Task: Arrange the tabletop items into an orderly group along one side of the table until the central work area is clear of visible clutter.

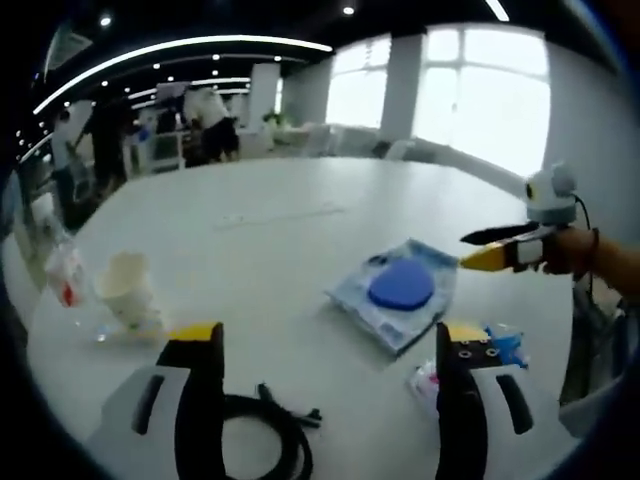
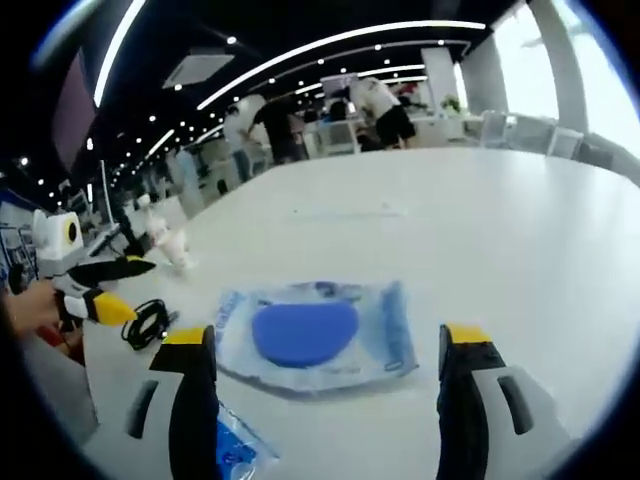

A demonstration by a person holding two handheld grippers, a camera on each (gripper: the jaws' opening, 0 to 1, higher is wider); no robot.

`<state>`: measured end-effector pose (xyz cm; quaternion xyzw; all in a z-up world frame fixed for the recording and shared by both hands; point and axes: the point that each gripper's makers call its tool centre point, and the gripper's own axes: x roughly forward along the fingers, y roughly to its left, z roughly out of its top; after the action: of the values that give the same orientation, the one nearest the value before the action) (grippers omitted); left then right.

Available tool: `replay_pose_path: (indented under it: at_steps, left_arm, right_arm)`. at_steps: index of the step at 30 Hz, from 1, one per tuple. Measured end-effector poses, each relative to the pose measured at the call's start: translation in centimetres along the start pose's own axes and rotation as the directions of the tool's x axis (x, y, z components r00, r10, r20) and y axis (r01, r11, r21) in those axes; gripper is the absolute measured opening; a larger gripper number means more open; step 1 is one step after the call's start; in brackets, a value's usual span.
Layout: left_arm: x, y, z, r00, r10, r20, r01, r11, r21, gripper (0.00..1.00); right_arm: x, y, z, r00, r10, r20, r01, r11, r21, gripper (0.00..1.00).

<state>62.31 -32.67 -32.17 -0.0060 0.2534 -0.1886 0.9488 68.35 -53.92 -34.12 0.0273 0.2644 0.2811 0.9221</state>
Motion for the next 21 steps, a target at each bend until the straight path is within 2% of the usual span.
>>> replay_pose_path:
  at_steps: [3, 6, 9, 12, 14, 18, 21]
  left_arm:
    - [0.8, -0.3, -0.7, 1.000, -0.004, -0.016, 0.004, 1.000, -0.007, 0.79]
    - [1.4, -1.0, -0.9, 1.000, -0.014, -0.012, 0.014, 1.000, -0.009, 0.70]
    - [2.2, -1.7, -1.1, 1.000, -0.026, -0.013, 0.026, 1.000, -0.004, 0.65]
    - [2.6, -2.5, -1.1, 0.999, -0.043, -0.005, 0.043, 0.997, -0.066, 0.55]
    - [2.9, -2.9, -1.2, 0.999, -0.050, -0.001, 0.049, 0.996, -0.069, 0.50]
    - [3.7, -3.6, -1.6, 0.998, -0.064, -0.005, 0.063, 0.993, -0.096, 0.46]
    - [4.3, -4.3, -2.2, 0.997, -0.077, -0.010, 0.076, 0.992, -0.100, 0.37]
  right_arm:
    - [0.6, -0.9, -0.8, 1.000, -0.016, -0.010, 0.016, 1.000, 0.008, 0.82]
    - [1.0, -1.6, -1.4, 0.999, -0.027, -0.025, 0.026, 1.000, -0.013, 0.74]
    - [1.1, -2.1, -1.4, 0.999, -0.045, -0.008, 0.045, 0.999, -0.027, 0.65]
    - [1.3, -2.3, -1.7, 0.998, -0.057, -0.007, 0.056, 0.998, -0.027, 0.57]
    - [1.3, -2.3, -1.7, 0.998, -0.055, -0.004, 0.055, 0.998, -0.025, 0.52]
    - [1.7, -2.7, -2.1, 0.998, -0.065, -0.009, 0.065, 0.997, -0.028, 0.45]
    - [1.9, -2.8, -2.9, 0.996, -0.075, -0.038, 0.075, 0.997, -0.025, 0.39]
